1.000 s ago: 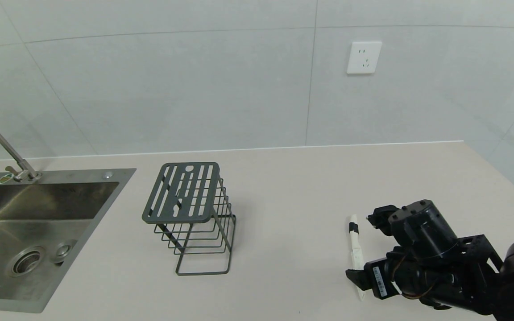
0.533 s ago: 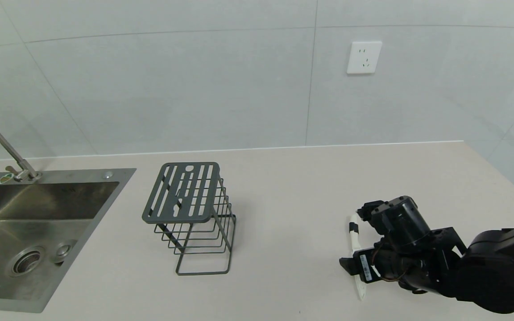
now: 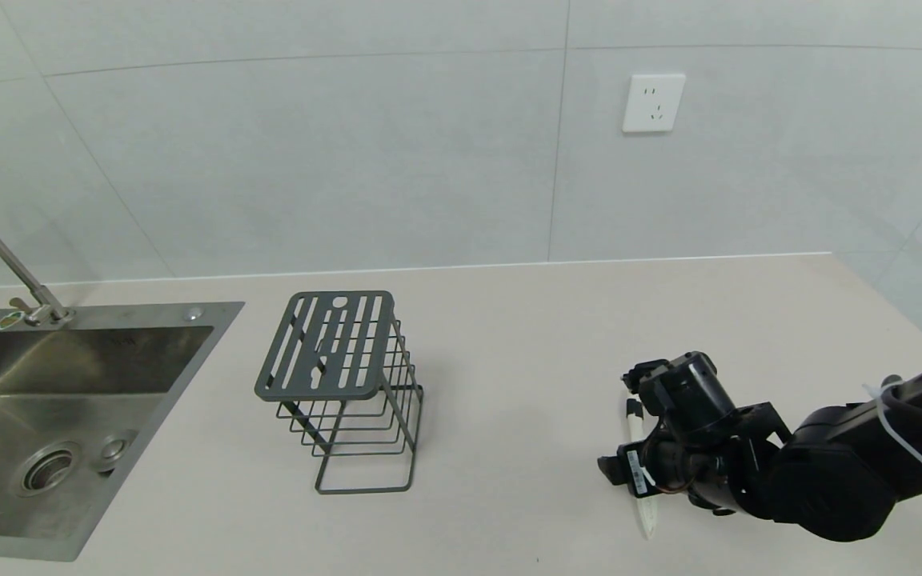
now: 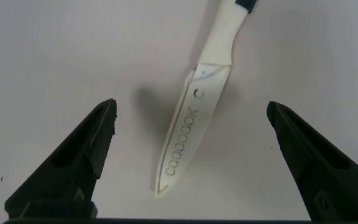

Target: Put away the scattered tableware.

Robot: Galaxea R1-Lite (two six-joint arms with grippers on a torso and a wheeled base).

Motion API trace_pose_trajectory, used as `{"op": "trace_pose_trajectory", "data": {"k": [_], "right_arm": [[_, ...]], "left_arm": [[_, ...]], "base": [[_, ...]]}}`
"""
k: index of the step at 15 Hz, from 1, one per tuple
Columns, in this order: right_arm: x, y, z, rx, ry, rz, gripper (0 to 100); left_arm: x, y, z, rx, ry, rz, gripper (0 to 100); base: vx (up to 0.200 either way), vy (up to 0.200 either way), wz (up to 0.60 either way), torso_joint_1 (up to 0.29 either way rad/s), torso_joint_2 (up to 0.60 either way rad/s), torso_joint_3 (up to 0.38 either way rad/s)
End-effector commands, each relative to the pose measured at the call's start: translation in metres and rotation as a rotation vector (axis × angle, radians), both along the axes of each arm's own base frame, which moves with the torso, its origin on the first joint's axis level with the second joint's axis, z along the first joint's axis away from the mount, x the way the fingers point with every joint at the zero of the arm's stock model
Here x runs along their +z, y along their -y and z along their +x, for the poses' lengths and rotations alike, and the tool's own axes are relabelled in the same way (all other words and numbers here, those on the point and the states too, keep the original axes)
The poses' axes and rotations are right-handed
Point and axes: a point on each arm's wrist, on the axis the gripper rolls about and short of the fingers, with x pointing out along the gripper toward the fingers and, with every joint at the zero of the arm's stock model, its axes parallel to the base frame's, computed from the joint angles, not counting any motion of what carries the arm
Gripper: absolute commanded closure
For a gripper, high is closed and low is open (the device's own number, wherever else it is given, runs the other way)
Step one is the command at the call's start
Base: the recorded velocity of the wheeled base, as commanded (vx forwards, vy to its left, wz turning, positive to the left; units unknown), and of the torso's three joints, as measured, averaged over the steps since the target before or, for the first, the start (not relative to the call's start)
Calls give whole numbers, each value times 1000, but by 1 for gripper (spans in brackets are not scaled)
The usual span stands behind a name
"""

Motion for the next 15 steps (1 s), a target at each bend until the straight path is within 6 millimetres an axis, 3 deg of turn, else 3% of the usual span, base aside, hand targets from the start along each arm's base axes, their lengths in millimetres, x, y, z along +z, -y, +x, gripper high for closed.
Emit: {"op": "trace_pose_trajectory", "data": {"k": [1, 14, 15], "right_arm": [[-8, -3, 5, -1, -15, -11, 0], [-16, 2, 20, -56, -15, -27, 0], [-17, 3, 20, -55, -19, -31, 100]], "left_arm": [[0, 0, 0, 0, 0, 1, 0], [0, 0, 0, 0, 0, 0, 0], [0, 0, 0, 0, 0, 0, 0]], "base": [[0, 0, 0, 0, 0, 0], [0, 0, 0, 0, 0, 0], [0, 0, 0, 0, 0, 0]]}}
